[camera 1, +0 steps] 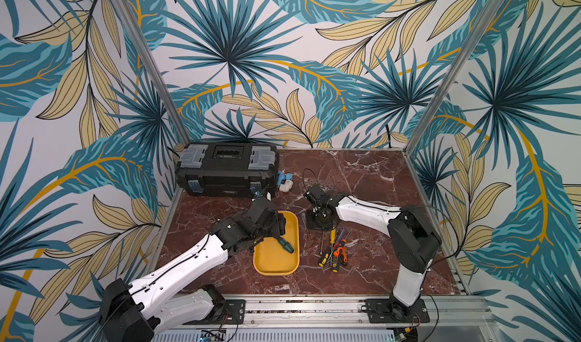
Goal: Put the screwdriver on the desktop into the storage box
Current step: Pick up the screwdriver from the center of the board, then place the screwdriver in the storage box.
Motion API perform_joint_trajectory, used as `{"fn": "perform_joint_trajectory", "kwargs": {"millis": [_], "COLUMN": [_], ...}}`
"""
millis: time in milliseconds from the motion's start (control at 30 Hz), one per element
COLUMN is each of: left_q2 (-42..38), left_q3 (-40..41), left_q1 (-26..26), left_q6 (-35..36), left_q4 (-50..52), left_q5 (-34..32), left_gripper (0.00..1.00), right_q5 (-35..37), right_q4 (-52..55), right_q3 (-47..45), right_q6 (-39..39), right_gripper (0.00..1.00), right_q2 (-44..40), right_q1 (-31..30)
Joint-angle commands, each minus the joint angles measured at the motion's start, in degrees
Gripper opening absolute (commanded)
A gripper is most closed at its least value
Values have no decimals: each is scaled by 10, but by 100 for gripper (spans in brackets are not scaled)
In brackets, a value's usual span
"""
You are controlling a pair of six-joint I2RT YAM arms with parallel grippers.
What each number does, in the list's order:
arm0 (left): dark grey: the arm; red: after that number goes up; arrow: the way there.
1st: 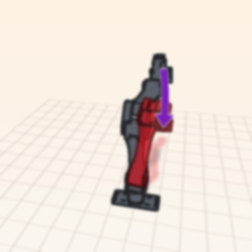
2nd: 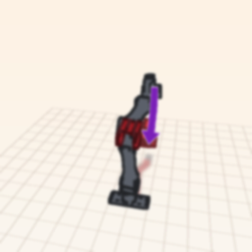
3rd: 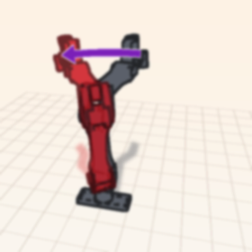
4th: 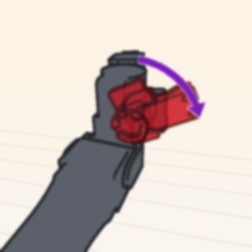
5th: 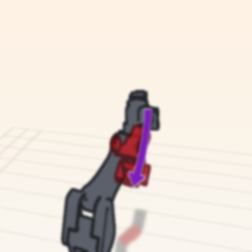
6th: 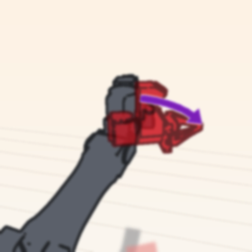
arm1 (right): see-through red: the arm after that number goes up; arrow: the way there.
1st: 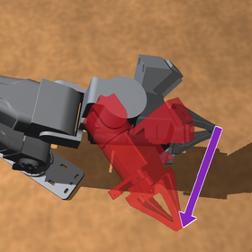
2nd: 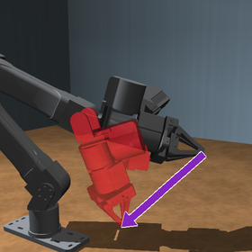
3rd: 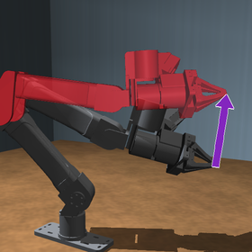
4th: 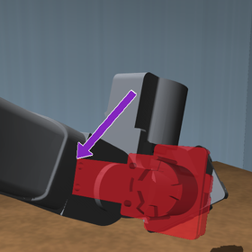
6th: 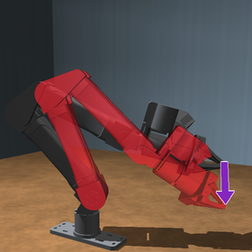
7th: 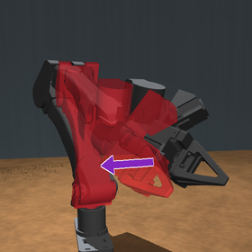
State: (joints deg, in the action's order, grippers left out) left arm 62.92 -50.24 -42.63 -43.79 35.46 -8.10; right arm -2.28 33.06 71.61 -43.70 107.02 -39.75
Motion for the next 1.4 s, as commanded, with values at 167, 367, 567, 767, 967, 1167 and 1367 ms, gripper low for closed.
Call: {"fn": "perform_joint_trajectory", "kwargs": {"millis": [167, 367, 567, 767, 967, 1167, 1367], "left_q2": [-37, -51, -57, -74, -46, 10, 47], "left_q3": [23, 58, 84, 100, 104, 95, 49], "left_q1": [13, 52, 61, 66, 82, 84, 79], "left_q6": [-44, -91, -118, -138, -137, -181, -181], "left_q4": [-52, -144, -218, -286, -423, -572, -563], "left_q5": [-7, 54, 87, 113, 207, 285, 341], "left_gripper": [71, 67, 67, 69, 68, 68, 68], "right_q5": [0, 24, 66, 97, 58, -97, -231], "right_q4": [2, 6, 32, 27, -58, -236, -418], "right_q3": [-6, -36, -43, -44, -86, -164, -223], "right_q6": [-9, -32, -26, 4, 16, 1, -59], "right_gripper": [31, 18, 0, 0, 0, 0, 0], "right_q2": [30, 29, 24, -51, -182, -270, -323], "right_q1": [-27, -39, -41, -39, -17, 30, 30]}}
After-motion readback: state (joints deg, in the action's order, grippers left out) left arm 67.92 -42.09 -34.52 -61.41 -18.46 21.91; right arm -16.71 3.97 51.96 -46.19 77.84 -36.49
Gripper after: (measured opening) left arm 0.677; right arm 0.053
